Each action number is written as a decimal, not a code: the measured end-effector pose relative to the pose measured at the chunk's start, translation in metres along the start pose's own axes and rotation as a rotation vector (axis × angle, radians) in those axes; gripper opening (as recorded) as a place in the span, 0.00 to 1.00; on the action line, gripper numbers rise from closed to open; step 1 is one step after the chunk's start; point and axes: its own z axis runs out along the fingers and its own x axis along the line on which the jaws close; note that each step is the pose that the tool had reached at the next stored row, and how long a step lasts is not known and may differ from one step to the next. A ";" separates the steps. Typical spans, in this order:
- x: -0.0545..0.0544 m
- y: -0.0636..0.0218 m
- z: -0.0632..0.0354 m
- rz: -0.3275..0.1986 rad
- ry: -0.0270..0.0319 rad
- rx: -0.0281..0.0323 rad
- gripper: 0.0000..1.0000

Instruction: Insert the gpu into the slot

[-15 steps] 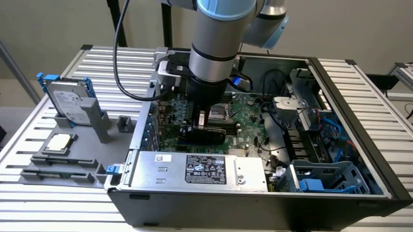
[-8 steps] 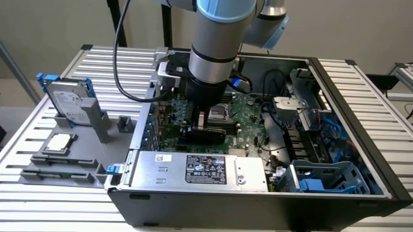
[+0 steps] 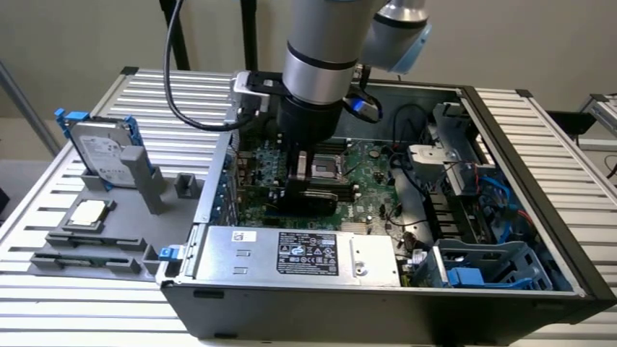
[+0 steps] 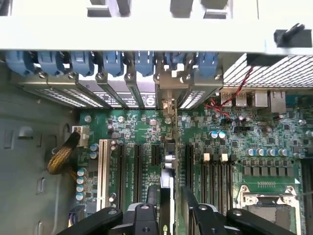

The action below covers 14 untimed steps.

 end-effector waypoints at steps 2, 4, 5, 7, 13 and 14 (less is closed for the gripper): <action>0.000 0.0010 -0.0088 0.000 0.0003 0.0001 0.34; -0.001 0.0018 -0.0151 0.000 0.0010 -0.0001 0.32; -0.001 0.0020 -0.0150 0.000 0.0008 0.0000 0.25; -0.001 0.0031 -0.0149 0.000 0.0014 -0.0003 0.18; -0.002 0.0108 -0.0094 0.001 0.0072 -0.0002 0.11; -0.003 0.0110 -0.0079 0.001 0.0087 -0.0001 0.11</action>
